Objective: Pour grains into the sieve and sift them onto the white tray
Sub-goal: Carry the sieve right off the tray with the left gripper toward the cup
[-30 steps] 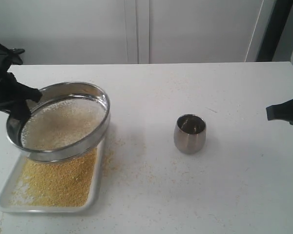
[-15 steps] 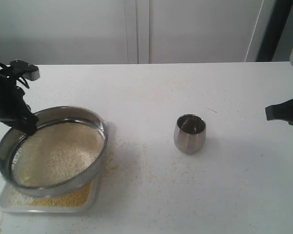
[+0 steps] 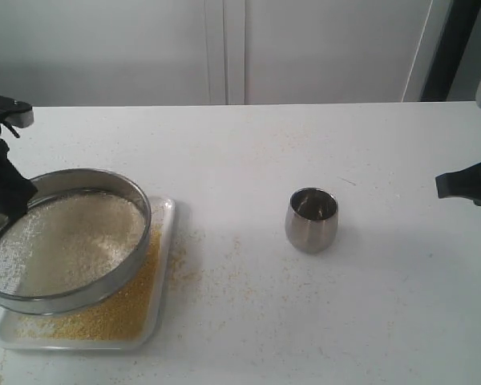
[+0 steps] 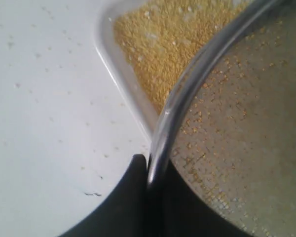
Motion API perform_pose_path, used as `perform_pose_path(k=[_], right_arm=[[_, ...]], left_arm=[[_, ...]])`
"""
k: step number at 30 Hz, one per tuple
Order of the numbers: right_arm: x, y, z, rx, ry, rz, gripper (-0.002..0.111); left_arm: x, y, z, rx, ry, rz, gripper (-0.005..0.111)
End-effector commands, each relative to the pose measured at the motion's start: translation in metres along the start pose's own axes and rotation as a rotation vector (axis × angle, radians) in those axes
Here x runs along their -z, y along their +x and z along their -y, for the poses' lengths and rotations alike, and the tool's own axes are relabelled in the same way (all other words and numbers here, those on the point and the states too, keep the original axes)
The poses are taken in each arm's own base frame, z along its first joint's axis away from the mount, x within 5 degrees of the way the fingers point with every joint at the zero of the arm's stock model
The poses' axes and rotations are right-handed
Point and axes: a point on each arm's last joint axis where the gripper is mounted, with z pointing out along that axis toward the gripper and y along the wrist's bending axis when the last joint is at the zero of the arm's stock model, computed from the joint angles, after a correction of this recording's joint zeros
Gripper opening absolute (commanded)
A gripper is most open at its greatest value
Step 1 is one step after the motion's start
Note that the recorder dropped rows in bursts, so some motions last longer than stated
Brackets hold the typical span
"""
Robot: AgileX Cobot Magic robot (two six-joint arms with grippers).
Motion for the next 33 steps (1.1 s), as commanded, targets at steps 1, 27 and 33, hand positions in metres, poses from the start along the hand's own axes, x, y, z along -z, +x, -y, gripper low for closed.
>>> perform_pose_path(k=[1, 27, 33], right_arm=[[0.003, -0.002, 0.001, -0.001, 0.003, 0.018, 0.000], [0.003, -0.002, 0.001, -0.001, 0.003, 0.018, 0.000], [0.003, -0.002, 0.001, -0.001, 0.003, 0.018, 0.000]], left_arm=[[0.008, -0.003, -0.002, 0.222, 0.002, 0.056, 0.000], [0.018, -0.027, 0.124, -0.151, 0.210, 0.048, 0.000], [0.014, -0.034, 0.167, -0.209, 0.227, 0.091, 0.000]])
